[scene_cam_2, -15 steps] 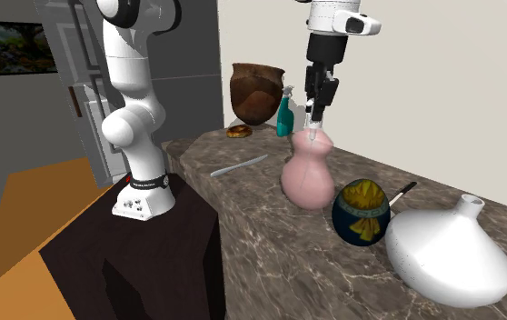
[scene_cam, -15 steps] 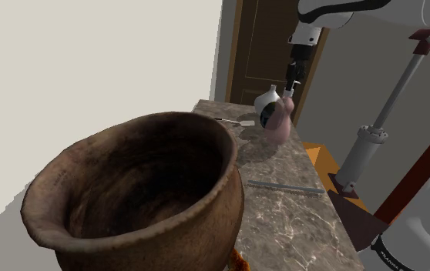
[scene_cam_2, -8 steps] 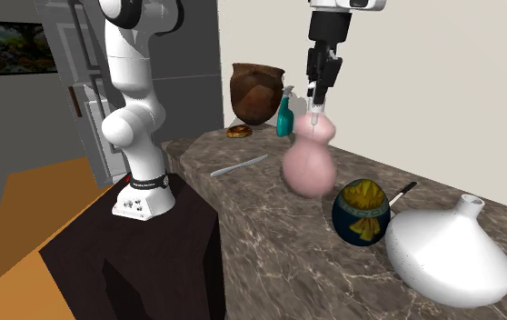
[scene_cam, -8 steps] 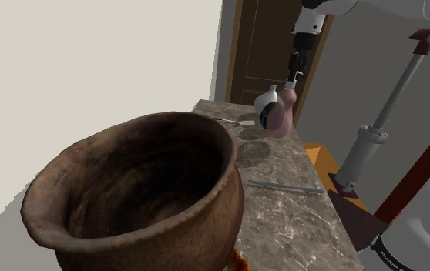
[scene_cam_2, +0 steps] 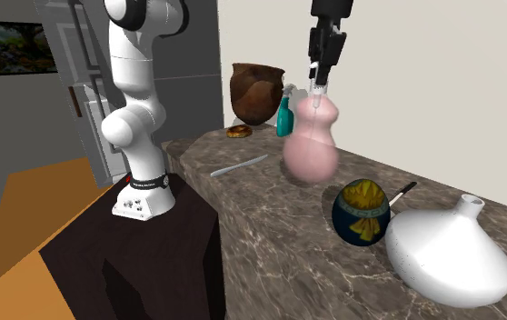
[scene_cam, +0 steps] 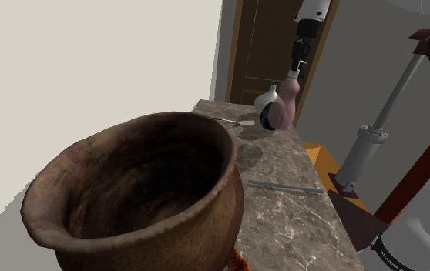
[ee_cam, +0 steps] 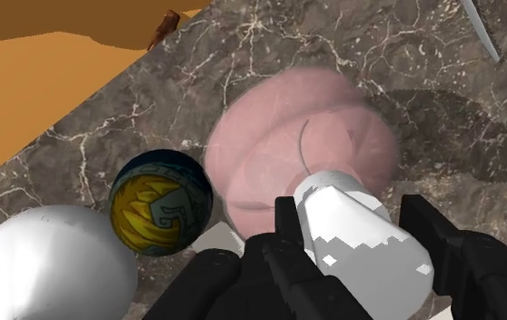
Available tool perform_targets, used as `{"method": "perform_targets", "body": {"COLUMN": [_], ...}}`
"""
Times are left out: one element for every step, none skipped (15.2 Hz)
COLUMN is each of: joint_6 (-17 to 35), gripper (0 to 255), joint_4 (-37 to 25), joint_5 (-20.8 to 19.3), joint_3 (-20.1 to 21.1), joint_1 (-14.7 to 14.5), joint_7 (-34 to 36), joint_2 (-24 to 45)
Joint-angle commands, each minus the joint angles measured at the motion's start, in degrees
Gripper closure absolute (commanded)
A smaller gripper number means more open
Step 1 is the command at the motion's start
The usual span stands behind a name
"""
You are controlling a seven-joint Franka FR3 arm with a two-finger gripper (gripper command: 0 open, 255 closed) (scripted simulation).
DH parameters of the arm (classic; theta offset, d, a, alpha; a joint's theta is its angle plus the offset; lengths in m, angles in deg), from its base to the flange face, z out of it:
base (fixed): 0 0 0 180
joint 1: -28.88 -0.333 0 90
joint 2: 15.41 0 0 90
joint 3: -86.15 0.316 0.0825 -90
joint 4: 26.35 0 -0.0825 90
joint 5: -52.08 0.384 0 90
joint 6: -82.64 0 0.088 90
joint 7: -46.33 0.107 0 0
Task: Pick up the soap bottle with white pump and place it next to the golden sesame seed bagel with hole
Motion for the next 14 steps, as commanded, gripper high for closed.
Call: {"method": "perform_targets", "body": {"joint_6": [-2.07, -3.08, -3.84, -2.93, -2.13, -1.42, -0.79, -0.23, 0.28, 0.73, 1.14, 1.5, 1.84, 2.14], "gripper": [255, 255, 255, 255, 255, 255, 255, 255, 255, 255, 255, 255, 255, 255], "joint_4": [-2.99, -4.48, -5.61, -2.72, -0.07, 2.4, 4.69, 6.83, 8.84, 10.72, 12.49, 14.15, 15.71, 17.18], "joint_5": [0.36, 0.55, 0.7, 0.02, -0.57, -1.1, -1.55, -1.93, -2.25, -2.51, -2.7, -2.84, -2.92, -2.95], "joint_3": [-0.09, -0.15, -0.19, 0.38, 0.95, 1.57, 2.25, 2.94, 3.69, 4.47, 5.27, 6.08, 6.9, 7.76], "joint_1": [0.25, 0.4, 0.52, -0.56, -1.6, -2.54, -3.39, -4.2, -4.92, -5.6, -6.23, -6.84, -7.42, -7.96], "joint_7": [0.02, 0.01, 0.0, 1.32, 2.67, 4.04, 5.42, 6.82, 8.22, 9.63, 11.04, 12.45, 13.85, 15.25], "joint_2": [0.93, 1.44, 1.83, -0.39, -2.49, -4.47, -6.35, -8.13, -9.83, -11.45, -12.98, -14.44, -15.83, -17.15]}}
